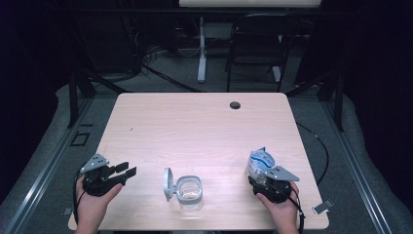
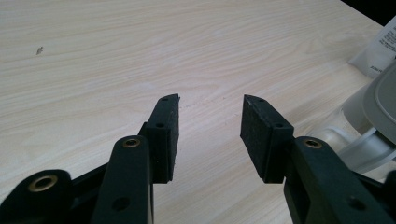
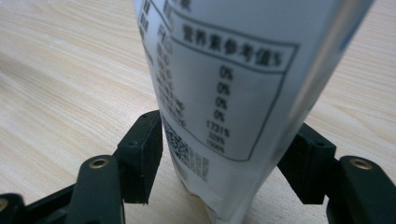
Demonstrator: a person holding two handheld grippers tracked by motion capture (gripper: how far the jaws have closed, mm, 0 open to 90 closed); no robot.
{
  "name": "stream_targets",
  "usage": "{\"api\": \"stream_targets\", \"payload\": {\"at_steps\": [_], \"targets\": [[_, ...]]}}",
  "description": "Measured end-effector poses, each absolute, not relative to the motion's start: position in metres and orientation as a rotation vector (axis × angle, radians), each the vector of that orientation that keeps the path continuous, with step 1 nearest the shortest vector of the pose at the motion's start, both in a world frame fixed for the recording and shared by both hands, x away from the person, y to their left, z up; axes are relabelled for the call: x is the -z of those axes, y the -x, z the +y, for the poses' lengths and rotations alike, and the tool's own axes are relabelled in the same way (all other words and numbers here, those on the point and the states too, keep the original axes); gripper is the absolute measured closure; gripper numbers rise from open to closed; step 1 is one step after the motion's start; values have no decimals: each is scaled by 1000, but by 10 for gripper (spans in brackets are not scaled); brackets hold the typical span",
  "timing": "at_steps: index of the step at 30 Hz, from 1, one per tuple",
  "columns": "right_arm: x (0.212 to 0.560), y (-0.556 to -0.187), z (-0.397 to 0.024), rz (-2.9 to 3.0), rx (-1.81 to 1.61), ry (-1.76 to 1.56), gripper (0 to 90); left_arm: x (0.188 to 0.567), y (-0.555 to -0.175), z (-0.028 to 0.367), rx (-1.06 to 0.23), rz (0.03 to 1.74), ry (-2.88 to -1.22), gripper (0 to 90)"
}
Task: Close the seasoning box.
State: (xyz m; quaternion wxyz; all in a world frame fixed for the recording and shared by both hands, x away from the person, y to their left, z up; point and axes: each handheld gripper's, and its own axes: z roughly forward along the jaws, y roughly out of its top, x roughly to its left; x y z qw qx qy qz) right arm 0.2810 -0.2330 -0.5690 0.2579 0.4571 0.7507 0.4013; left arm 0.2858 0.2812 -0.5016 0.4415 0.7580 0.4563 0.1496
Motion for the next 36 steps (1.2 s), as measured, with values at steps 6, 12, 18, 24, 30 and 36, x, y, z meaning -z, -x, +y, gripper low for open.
{"api": "stream_targets", "payload": {"at_steps": [6, 12, 18, 24, 30, 36], "targets": [[571, -283, -231, 2024, -1098, -1246, 369, 502, -286, 282, -370, 1136, -1884, 578], [571, -284, -230, 1998, -1094, -1258, 403, 502, -286, 284, -370, 1141, -1879, 578], [572, -284, -230, 1993, -1100, -1259, 422, 502, -286, 284, -368, 1144, -1877, 578], [570, -285, -228, 1995, -1086, -1265, 441, 502, -286, 286, -373, 1143, -1874, 578], [570, -286, -229, 1999, -1095, -1266, 442, 503, -286, 286, -373, 1148, -1871, 579], [568, -286, -228, 2014, -1076, -1249, 443, 503, -287, 287, -374, 1152, -1875, 578]]}}
